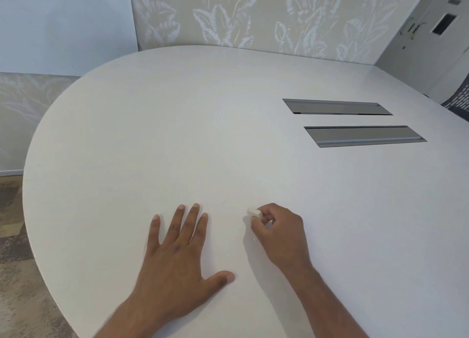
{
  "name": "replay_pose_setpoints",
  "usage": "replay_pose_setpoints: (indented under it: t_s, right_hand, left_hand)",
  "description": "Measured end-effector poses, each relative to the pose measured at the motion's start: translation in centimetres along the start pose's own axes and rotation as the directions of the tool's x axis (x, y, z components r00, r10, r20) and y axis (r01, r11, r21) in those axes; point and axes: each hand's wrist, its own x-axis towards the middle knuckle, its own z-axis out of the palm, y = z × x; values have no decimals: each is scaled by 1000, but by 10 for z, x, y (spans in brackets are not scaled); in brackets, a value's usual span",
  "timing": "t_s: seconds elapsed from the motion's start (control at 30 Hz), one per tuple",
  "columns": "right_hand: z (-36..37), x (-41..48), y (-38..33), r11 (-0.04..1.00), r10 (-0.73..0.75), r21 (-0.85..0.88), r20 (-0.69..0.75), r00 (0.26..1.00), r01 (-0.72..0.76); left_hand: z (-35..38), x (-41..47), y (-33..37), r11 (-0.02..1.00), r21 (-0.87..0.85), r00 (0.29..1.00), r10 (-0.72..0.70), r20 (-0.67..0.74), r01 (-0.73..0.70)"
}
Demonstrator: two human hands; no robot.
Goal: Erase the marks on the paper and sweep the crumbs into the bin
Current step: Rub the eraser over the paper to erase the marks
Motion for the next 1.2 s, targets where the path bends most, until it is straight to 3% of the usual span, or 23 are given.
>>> replay_pose_setpoints:
  t_s: [0.27,0.33,0.43,0.63,0.83,1.0,1.1,1.2]
  right_hand:
    - [18,-1,-12,971,-110,-202,100,989,129]
    - [15,6,-5,956,-87,-277,50,995,97]
    - [9,16,1,966,-24,-258,-12,1000,20]
    - [20,-6,-16,926,-190,-301,148,971,227]
    - [6,23,7,954,-3,-301,-30,1000,-6]
    - [13,8,0,937,-118,-323,62,991,131]
    - [7,25,9,930,-57,-363,4,998,55]
    - [0,38,13,960,14,-279,-10,1000,-16]
  left_hand:
    - [0,0,0,1000,6,1000,2,-2,-2]
    - [-1,0,0,1000,3,1000,-2,0,2]
    - [0,0,1,1000,0,1000,-6,-5,6]
    - [2,1,-1,1000,10,1000,2,1,-2]
    - [0,0,0,1000,14,1000,-1,-11,1]
    - [1,0,0,1000,11,1000,2,-7,-2]
    - [1,1,1,1000,16,1000,1,-7,0]
    - [0,0,1,1000,14,1000,1,-8,-1]
